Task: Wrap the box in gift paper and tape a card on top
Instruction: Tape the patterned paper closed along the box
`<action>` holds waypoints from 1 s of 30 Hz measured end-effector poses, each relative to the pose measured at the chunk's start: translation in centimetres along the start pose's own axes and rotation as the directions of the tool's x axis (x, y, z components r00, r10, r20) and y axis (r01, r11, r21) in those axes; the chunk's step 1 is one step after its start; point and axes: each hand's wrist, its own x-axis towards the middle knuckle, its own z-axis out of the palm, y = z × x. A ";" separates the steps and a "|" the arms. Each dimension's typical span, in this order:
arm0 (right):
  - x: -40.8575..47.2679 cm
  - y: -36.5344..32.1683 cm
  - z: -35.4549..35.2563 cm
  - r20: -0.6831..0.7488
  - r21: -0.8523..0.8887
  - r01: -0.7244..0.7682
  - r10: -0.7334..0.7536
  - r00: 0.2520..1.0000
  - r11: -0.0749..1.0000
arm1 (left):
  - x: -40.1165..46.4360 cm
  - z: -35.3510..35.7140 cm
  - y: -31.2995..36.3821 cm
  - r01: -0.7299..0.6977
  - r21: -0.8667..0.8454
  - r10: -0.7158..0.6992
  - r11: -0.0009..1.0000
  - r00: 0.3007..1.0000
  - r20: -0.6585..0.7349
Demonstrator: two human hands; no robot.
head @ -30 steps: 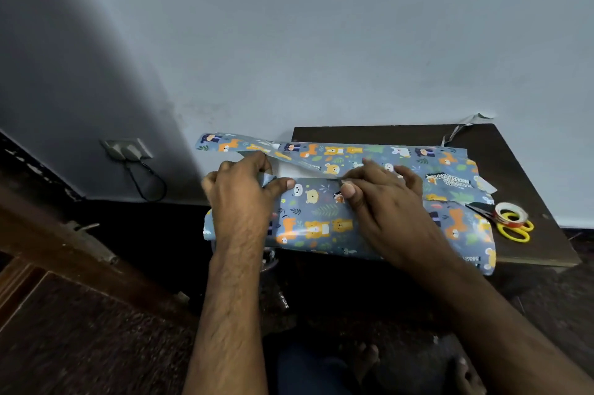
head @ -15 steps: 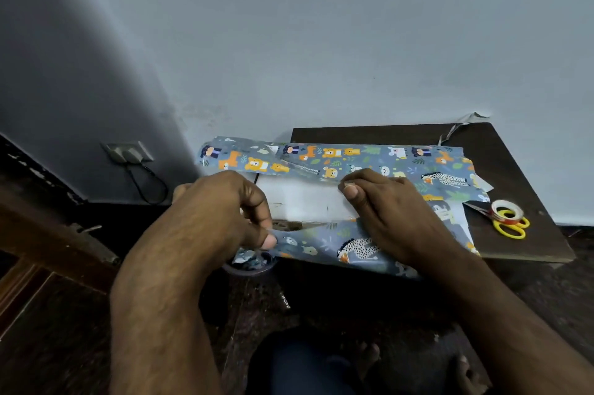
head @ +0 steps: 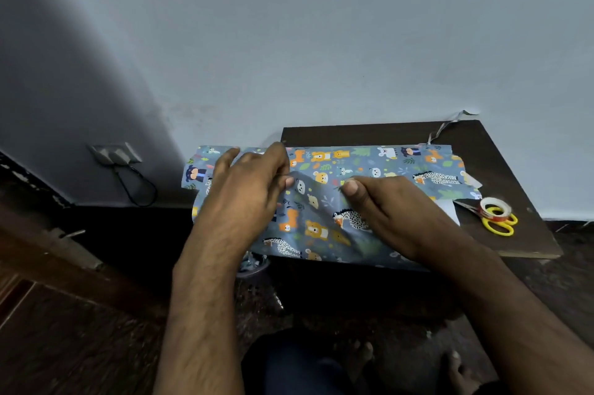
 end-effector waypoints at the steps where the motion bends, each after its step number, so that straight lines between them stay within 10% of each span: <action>1: 0.1 0.0 0.1 0.001 -0.017 0.009 -0.009 1.000 1.000 | 0.0 0.7 -0.1 0.001 -0.017 -0.001 1.000 1.000 -0.002; 16: 0.7 0.6 0.1 -0.130 -0.285 -0.065 0.029 0.991 0.956 | -1.7 -0.1 -5.8 0.418 0.164 -0.377 0.893 0.897 -0.232; 23: 1.3 0.8 0.9 -0.168 -0.332 -0.040 -0.017 0.986 0.942 | -2.7 1.0 -7.4 0.269 -0.717 -0.621 0.643 0.732 -0.282; 30: 1.2 0.0 0.5 -0.142 -0.427 -0.095 0.037 0.989 0.899 | -3.1 3.1 -8.0 0.203 -0.869 -0.675 0.451 0.715 -0.182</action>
